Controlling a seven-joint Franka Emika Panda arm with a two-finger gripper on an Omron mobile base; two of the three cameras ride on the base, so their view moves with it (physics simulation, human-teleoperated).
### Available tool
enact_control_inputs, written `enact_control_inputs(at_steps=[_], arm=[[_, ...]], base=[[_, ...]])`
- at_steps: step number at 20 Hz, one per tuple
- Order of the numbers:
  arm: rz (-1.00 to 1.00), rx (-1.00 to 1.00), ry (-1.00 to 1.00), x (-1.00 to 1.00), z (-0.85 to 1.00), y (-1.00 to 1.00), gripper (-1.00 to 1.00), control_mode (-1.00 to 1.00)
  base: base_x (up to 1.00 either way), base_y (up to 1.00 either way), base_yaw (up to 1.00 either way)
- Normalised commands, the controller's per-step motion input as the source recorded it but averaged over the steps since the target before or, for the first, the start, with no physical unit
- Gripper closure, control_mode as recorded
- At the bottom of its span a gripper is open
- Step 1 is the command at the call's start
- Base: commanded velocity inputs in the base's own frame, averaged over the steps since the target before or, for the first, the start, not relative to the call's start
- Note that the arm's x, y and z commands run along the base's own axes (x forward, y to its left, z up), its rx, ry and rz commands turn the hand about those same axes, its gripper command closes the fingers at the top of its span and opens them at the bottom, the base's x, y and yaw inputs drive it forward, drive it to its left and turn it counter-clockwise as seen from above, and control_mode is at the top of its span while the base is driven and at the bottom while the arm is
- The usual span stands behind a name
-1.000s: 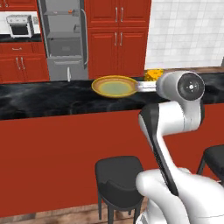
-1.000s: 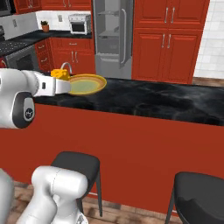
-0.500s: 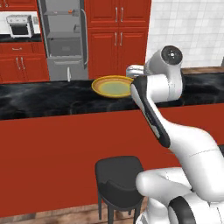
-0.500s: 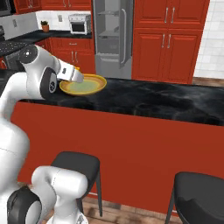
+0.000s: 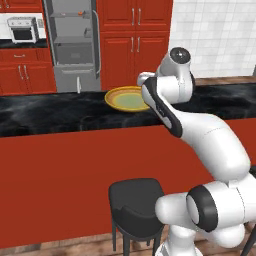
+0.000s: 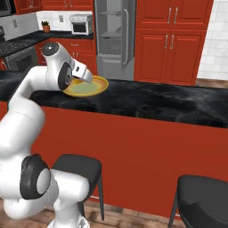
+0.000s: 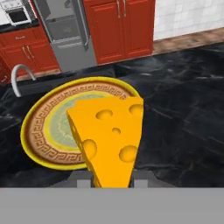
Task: Take the cheese, steak, and squash from the fridge and place them on the plate on the dining counter to create an appetizer plate.
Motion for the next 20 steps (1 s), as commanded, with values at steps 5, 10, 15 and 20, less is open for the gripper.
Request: enact_control_inputs(at_steps=[5, 10, 15, 20], arm=[[0.0, 0.0, 0.0, 0.68, -0.47, 0.07, 1.0, -1.0], [0.0, 0.0, 0.0, 0.58, -0.41, 0.12, 1.0, -1.0], [0.0, 0.0, 0.02, 0.57, -0.1, 0.09, 1.0, -1.0], [0.0, 0.01, 0.05, 0.53, -0.06, 0.03, 1.0, -1.0]], base=[[0.0, 0.0, 0.0], [0.0, 0.0, 0.0], [0.0, 0.0, 0.0], [0.0, 0.0, 0.0]])
